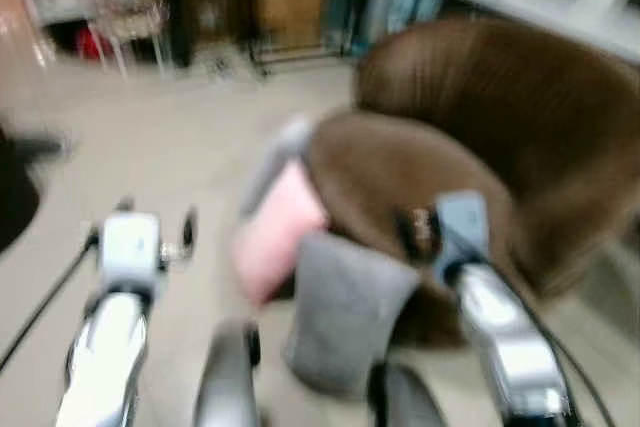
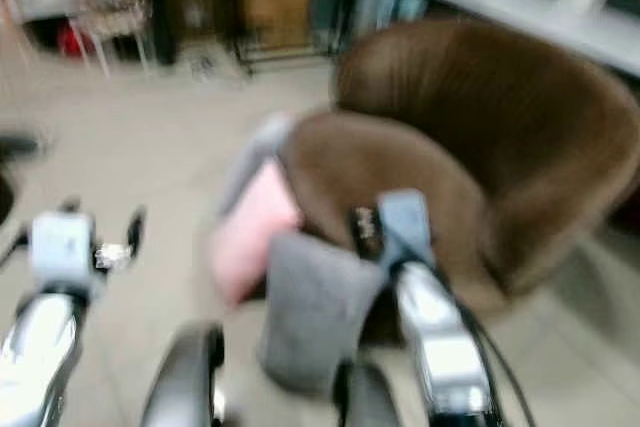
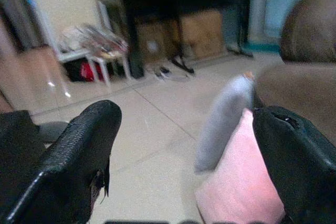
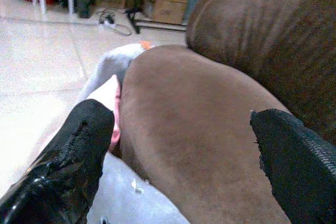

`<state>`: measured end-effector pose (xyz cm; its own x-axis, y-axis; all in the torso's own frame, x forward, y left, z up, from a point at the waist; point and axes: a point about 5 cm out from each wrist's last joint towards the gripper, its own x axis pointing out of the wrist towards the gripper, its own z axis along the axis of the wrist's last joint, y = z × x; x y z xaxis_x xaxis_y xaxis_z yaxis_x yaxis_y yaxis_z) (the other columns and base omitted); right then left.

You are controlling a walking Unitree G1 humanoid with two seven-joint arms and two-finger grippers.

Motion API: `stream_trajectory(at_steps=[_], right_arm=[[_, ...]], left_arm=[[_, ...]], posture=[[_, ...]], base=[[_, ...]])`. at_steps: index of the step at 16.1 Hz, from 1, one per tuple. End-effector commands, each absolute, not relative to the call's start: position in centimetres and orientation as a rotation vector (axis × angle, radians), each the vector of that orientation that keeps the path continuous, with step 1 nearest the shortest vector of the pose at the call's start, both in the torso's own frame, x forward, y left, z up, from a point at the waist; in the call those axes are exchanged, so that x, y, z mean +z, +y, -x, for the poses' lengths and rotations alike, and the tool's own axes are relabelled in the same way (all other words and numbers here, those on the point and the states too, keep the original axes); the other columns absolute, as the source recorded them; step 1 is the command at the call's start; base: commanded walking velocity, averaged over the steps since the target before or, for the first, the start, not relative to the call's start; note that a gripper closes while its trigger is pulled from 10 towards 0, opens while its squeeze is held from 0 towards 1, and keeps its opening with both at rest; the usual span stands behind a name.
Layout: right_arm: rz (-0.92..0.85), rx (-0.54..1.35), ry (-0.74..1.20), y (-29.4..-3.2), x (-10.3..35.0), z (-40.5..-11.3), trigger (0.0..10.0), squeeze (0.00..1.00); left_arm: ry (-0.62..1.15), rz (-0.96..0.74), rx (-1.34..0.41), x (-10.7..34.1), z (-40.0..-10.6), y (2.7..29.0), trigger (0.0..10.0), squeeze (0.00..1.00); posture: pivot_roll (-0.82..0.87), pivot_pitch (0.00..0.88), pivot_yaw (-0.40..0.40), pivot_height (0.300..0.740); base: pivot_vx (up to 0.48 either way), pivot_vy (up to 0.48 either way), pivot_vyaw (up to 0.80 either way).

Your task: Move the pillow to the sofa from floor

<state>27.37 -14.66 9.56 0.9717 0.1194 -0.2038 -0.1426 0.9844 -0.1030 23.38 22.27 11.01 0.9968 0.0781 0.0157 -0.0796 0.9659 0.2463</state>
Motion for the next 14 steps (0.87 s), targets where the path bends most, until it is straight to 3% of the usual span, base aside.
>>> stream_trajectory(at_steps=[1,6,9,14], right_arm=[[0.126,0.145,0.207,-14.6,9.4,-27.6,10.0,1.00],[0.206,0.048,0.196,-15.3,9.2,-27.5,10.0,1.00],[0.180,0.079,0.209,-15.2,9.2,-27.4,10.0,1.00],[0.180,0.090,0.204,-14.9,9.3,-27.2,10.0,1.00]], left_arm=[[0.033,-0.244,0.087,10.1,-23.0,22.5,10.0,0.00],[0.004,-0.235,0.052,11.2,-23.0,21.7,10.0,0.00],[-0.016,-0.228,0.022,12.4,-23.2,20.6,10.0,0.00],[-0.008,-0.230,0.018,13.0,-22.6,20.1,10.0,0.00]], posture=[[0.06,0.000,-0.086,0.571],[0.05,0.000,-0.074,0.571],[0.04,0.000,-0.072,0.571],[0.04,0.000,-0.078,0.571]], base=[[0.000,0.000,0.00],[0.000,0.000,0.00],[0.270,0.000,0.00],[0.287,0.000,0.74]])
